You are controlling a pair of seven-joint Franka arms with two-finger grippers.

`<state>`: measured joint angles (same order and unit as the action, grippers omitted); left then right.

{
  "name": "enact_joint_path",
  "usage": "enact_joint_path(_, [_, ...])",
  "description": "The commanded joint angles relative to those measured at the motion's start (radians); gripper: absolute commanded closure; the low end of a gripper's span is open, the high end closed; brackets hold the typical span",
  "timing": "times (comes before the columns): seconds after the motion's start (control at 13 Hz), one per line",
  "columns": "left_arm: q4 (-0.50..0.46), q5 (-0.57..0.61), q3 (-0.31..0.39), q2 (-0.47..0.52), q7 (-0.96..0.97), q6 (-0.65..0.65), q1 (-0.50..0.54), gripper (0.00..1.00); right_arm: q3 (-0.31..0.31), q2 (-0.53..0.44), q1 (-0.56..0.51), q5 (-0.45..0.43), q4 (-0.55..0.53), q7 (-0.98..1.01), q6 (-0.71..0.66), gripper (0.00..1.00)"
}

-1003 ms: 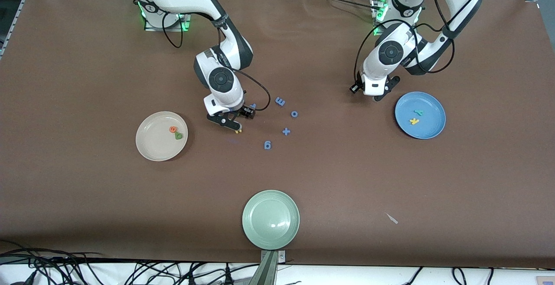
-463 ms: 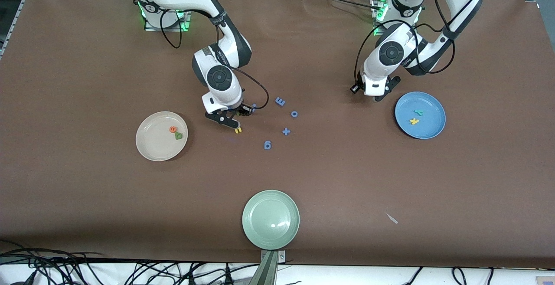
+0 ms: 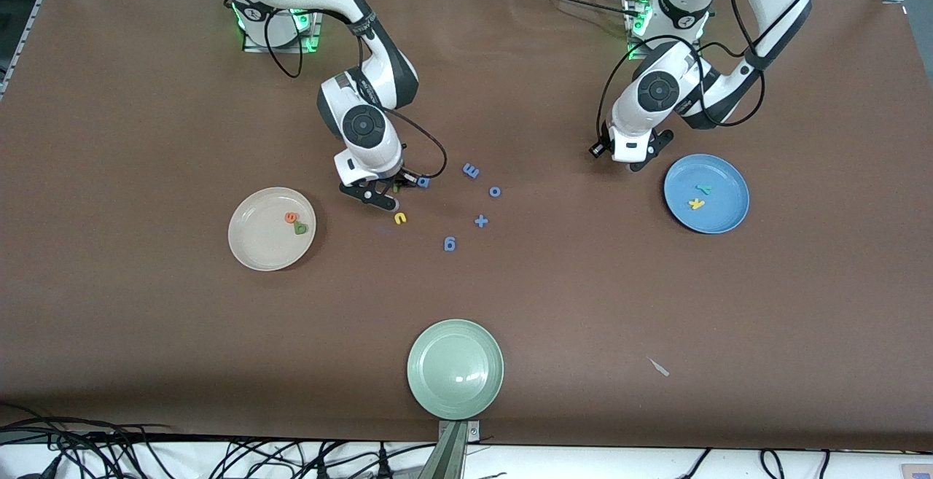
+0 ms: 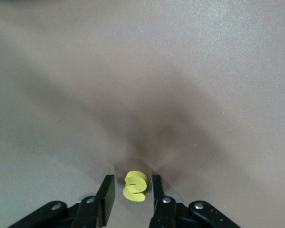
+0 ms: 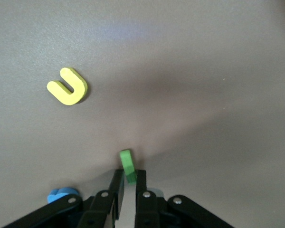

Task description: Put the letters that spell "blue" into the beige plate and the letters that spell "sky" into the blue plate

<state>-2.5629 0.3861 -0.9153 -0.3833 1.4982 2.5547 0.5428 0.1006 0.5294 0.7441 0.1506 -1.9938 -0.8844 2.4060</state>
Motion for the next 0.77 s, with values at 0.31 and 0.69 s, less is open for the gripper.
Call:
enact_joint_path(0.31, [0.01, 0.037, 0.003, -0.006, 0.097, 0.007, 0.009, 1.0, 0.037, -0.054, 0.006, 0.01, -0.016, 0.077, -0.036, 0.92])
enact_joint_path(0.69, [0.148, 0.037, 0.003, 0.024, -0.019, -0.265, 0.07, 1.0, 0.028, -0.042, 0.012, 0.013, 0.004, 0.051, -0.042, 0.58])
